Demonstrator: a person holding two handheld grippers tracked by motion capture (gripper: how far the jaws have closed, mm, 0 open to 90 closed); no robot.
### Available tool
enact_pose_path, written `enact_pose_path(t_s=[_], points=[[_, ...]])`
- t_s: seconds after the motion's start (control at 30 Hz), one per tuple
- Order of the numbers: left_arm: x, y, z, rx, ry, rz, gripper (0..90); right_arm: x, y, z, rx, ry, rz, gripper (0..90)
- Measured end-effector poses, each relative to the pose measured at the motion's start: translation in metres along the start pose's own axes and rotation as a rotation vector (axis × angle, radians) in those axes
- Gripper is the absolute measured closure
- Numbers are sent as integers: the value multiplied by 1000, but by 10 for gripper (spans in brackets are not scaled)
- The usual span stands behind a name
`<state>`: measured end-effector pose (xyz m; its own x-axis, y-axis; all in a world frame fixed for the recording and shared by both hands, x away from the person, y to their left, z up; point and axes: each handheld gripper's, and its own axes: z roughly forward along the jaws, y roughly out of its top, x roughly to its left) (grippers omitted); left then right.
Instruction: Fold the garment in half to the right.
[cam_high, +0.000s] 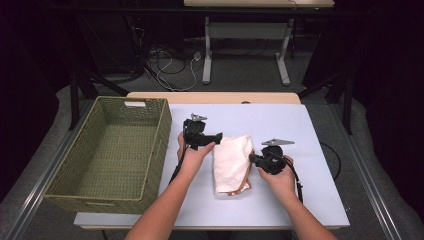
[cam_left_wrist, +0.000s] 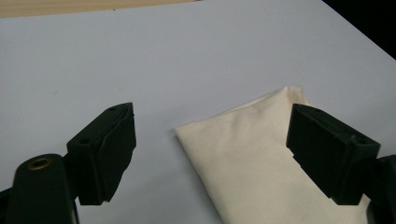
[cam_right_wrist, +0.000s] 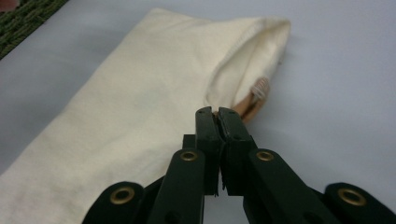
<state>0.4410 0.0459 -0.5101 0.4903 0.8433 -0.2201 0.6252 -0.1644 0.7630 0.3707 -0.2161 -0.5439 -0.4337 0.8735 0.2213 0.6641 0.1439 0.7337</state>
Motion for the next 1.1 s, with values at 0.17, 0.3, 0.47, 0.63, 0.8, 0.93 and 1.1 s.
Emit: enact_pose_path(t_s=[0.17, 0.3, 0.47, 0.63, 0.8, 0.93, 1.1], points=[[1, -1, 3, 7, 0, -7, 162, -6, -6, -1, 29, -30, 29, 863], [1, -1, 4, 11, 1, -5, 162, -6, -9, -6, 18, -39, 12, 835], [2, -1, 5, 11, -5, -7, 163, -6, -12, -11, -11, -64, -2, 772], [1, 0, 5, 9, -13, -15, 166, -4, -13, -15, -34, -72, -35, 658], [0, 4, 6, 13, -37, -25, 173, -1, -11, -21, -82, -40, -104, 552], [-1, 7, 7, 13, -51, -11, 188, 2, -9, -24, -120, -13, -136, 520], [-2, 11, 10, 31, -75, 8, 214, 6, -6, -26, -120, 7, -164, 493]])
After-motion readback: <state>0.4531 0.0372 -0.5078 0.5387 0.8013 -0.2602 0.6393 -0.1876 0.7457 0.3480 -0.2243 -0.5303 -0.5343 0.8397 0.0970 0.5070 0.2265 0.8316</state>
